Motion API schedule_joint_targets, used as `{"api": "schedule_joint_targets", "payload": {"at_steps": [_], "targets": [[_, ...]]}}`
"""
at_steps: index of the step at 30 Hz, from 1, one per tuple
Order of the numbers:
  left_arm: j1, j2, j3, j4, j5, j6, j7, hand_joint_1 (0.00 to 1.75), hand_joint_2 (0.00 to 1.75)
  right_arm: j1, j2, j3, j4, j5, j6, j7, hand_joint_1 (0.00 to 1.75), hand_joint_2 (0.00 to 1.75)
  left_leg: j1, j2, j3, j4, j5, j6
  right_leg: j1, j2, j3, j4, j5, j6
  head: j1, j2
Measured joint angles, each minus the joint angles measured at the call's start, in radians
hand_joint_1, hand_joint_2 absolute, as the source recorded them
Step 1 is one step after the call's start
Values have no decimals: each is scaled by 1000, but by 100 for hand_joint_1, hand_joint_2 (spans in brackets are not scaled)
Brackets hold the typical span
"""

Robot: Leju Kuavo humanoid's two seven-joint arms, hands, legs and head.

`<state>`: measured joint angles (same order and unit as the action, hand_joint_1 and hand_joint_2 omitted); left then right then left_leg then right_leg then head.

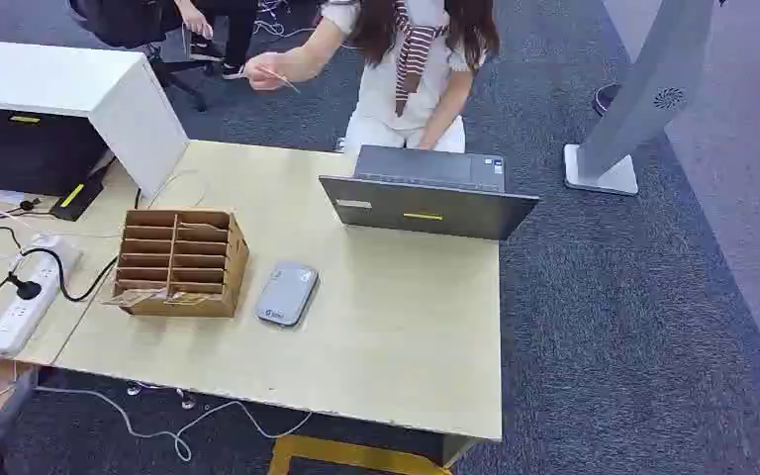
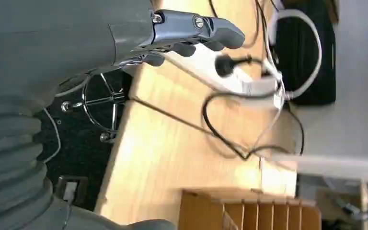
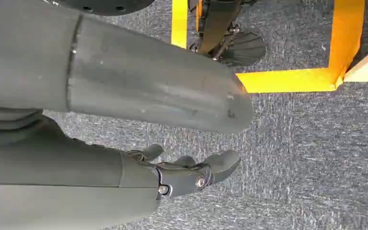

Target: Pass the card to the sensor for recognition and then transmit it.

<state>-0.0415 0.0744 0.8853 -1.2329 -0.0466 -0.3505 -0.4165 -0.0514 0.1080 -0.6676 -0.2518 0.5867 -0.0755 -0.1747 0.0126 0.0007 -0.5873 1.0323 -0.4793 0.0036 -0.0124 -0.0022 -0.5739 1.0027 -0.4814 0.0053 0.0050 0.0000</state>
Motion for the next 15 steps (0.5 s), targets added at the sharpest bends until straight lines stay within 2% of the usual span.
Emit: {"api": "schedule_joint_targets", "payload": {"at_steps": [15], "targets": [[-169,62,-353,-21,-354,195,151,0,175,-20,16,2,7,48,5,37,0,0,0,0,0,0,1,-1,0,1,0,1,1,0,0,0]]}}
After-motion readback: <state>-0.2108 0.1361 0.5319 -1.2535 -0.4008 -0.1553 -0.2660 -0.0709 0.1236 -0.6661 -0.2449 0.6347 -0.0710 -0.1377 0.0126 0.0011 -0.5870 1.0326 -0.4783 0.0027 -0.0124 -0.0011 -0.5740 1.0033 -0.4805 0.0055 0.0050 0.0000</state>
